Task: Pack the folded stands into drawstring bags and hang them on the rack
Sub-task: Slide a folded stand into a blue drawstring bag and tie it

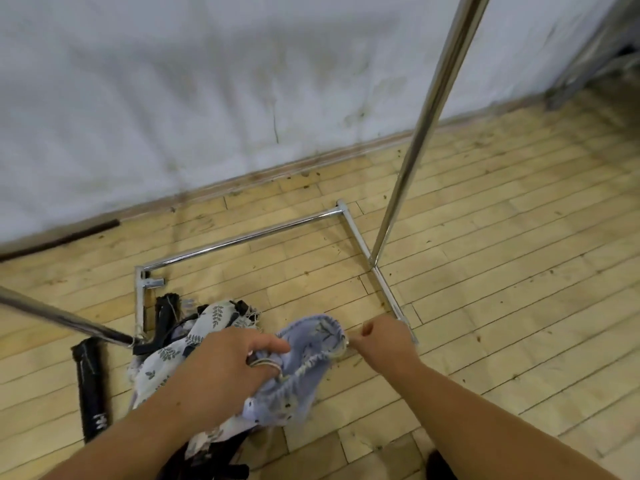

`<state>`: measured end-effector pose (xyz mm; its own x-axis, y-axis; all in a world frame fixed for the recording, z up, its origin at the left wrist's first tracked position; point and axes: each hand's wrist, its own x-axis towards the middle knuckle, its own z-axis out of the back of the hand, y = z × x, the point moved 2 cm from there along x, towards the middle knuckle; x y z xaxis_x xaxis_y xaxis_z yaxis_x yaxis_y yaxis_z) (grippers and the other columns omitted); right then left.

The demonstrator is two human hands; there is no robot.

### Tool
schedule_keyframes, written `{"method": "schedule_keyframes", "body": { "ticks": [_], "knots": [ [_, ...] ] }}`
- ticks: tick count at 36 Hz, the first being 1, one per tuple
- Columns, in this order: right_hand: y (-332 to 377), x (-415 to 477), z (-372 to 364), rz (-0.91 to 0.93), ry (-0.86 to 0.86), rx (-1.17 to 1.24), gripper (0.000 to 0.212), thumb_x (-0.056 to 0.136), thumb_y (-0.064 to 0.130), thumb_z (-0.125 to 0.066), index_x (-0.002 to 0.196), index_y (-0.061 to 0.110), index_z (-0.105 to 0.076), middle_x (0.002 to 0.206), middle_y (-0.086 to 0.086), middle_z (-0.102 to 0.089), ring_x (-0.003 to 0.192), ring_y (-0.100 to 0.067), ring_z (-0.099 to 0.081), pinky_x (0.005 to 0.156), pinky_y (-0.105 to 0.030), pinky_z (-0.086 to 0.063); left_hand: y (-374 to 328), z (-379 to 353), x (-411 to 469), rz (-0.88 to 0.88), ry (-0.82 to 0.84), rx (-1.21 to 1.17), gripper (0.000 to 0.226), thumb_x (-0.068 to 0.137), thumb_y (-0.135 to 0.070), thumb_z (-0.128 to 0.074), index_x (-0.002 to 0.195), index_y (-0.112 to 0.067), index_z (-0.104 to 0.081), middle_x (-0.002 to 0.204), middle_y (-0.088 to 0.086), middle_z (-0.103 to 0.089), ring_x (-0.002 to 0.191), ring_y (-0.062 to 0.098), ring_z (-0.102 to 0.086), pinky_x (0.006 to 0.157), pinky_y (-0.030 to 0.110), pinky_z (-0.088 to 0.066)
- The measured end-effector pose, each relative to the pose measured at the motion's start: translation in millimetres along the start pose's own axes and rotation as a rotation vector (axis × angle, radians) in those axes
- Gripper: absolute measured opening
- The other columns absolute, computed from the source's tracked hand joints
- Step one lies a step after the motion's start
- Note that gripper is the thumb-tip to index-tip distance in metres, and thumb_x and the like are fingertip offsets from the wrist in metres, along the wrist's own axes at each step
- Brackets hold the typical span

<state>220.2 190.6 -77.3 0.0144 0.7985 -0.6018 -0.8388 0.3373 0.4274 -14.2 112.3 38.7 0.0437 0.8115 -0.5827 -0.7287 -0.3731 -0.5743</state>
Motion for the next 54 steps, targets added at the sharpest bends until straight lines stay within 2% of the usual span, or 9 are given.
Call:
{"method": "schedule_keyframes", "body": {
  "ticks": [16,18,19,20,23,28,36,48,54],
  "knots": [
    [67,-135,122,0.233,-0.189,0.388,0.027,0.089,0.025,-0.068,0.085,-0.001,-0.074,0.082,-0.020,-0.075,0.066,-0.029,-0.071,0.074,-0.047,-0.063,-91,5,-113,-0.079,-0.211,-0.140,0.032,0.100,-0.027,-0.066,0.126,-0.045,-0.068,0.138,-0.028,-0.055,0.096,-0.008,-0.060,0.088,0.024,-0.054],
    [71,-157,136,0.270,-0.189,0.424,0.020,0.091,0.022,-0.067,0.083,0.007,-0.076,0.077,-0.011,-0.076,0.070,-0.025,-0.074,0.071,-0.040,-0.064,-97,2,-127,-0.088,-0.245,-0.189,0.032,0.100,-0.025,-0.066,0.124,-0.045,-0.069,0.133,-0.024,-0.058,0.095,-0.008,-0.046,0.080,0.028,-0.057],
    [72,-168,142,0.292,-0.174,0.437,0.016,0.092,0.021,-0.067,0.082,0.011,-0.076,0.076,-0.007,-0.077,0.068,-0.020,-0.074,0.068,-0.035,-0.064,-99,0,-133,-0.103,-0.260,-0.230,0.032,0.100,-0.024,-0.066,0.124,-0.045,-0.069,0.127,-0.021,-0.062,0.056,-0.002,-0.061,0.064,0.023,-0.056],
    [72,-179,146,0.314,-0.152,0.452,0.015,0.093,0.019,-0.066,0.082,0.015,-0.076,0.077,-0.003,-0.077,0.066,-0.015,-0.072,0.066,-0.031,-0.063,-101,-2,-139,-0.106,-0.275,-0.282,0.032,0.100,-0.023,-0.066,0.123,-0.045,-0.069,0.117,-0.017,-0.068,0.039,0.004,-0.033,0.052,0.020,-0.046],
    [67,-203,154,0.376,-0.076,0.514,0.015,0.095,0.014,-0.066,0.085,0.015,-0.076,0.078,-0.003,-0.077,0.061,-0.007,-0.069,0.062,-0.024,-0.059,-104,-5,-155,-0.096,-0.302,-0.389,0.034,0.099,-0.021,-0.066,0.120,-0.048,-0.070,0.071,-0.001,-0.068,0.038,0.013,-0.025,0.046,0.025,-0.028],
    [50,-231,151,0.450,-0.047,0.549,0.012,0.098,0.019,-0.068,0.092,0.017,-0.077,0.080,-0.002,-0.077,0.060,-0.005,-0.067,0.058,-0.019,-0.054,-104,-16,-164,-0.140,-0.348,-0.337,0.035,0.100,-0.024,-0.065,0.127,-0.046,-0.068,0.118,-0.025,-0.068,0.054,-0.005,-0.057,0.057,0.008,-0.039],
    [55,-231,148,0.630,-0.015,0.366,0.007,0.095,0.023,-0.072,0.093,0.029,-0.075,0.086,0.007,-0.077,0.067,-0.008,-0.069,0.055,-0.016,-0.050,-95,-21,-159,-0.175,-0.343,-0.284,0.033,0.098,-0.026,-0.068,0.122,-0.049,-0.069,0.131,-0.028,-0.064,0.115,-0.010,-0.060,0.095,0.014,-0.049],
    [55,-208,127,0.785,-0.035,0.000,0.012,0.093,0.024,-0.075,0.097,0.033,-0.081,0.074,0.039,-0.063,0.081,0.018,-0.060,0.072,-0.001,-0.042,-89,-14,-145,-0.194,-0.318,-0.187,0.035,0.098,-0.024,-0.069,0.125,-0.047,-0.069,0.121,-0.030,-0.064,0.107,-0.014,-0.056,0.080,-0.001,-0.040],
    [54,-196,123,0.736,0.017,-0.098,0.011,0.095,0.033,-0.071,0.096,0.042,-0.078,0.075,0.032,-0.067,0.080,0.011,-0.062,0.074,-0.022,-0.056,-86,-17,-145,-0.196,-0.291,-0.146,0.037,0.096,-0.022,-0.071,0.120,-0.050,-0.070,0.116,-0.030,-0.065,0.108,-0.016,-0.053,0.082,-0.002,-0.038]
  ]
}}
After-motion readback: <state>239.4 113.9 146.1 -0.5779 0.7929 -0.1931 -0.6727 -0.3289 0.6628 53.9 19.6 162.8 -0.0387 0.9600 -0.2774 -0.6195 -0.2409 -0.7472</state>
